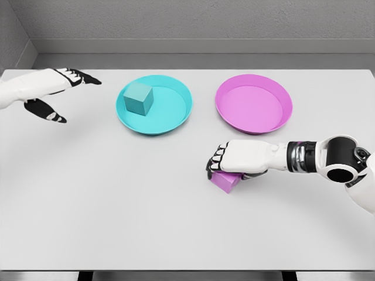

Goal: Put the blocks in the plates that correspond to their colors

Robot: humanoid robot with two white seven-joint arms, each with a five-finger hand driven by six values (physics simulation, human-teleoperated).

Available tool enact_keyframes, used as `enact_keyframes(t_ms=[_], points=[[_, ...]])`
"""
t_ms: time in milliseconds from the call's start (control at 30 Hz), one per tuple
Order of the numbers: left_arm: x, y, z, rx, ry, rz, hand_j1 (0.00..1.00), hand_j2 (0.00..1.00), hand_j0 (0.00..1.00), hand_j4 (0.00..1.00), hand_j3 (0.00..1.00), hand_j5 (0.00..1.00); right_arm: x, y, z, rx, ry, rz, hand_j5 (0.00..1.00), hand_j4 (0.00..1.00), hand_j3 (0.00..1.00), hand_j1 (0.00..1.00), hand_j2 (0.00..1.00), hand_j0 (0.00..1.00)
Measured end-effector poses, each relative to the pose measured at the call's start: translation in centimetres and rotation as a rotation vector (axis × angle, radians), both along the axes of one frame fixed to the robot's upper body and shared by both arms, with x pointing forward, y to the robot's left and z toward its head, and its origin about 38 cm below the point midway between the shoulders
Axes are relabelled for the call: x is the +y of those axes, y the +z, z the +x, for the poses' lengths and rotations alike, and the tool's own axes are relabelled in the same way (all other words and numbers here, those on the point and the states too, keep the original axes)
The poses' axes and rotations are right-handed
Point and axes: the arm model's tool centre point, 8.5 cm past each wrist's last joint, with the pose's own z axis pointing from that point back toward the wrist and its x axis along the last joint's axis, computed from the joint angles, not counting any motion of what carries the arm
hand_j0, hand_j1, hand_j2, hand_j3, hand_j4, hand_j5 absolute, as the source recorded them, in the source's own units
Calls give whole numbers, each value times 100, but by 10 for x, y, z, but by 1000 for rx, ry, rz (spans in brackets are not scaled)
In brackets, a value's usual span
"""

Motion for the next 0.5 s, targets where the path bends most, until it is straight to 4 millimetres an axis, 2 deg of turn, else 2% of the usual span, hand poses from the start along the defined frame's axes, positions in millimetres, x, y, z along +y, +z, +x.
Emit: enact_keyframes(t_ms=[300,500], points=[[-6,-2,-4,6,-23,5,100,100,100,100,100,100,-11,7,15,13,-48,34,62,62,62,62,62,62],[-10,-1,-6,4,-37,4,100,100,100,100,100,100,-27,30,36,-31,-105,59,62,62,62,62,62,62]])
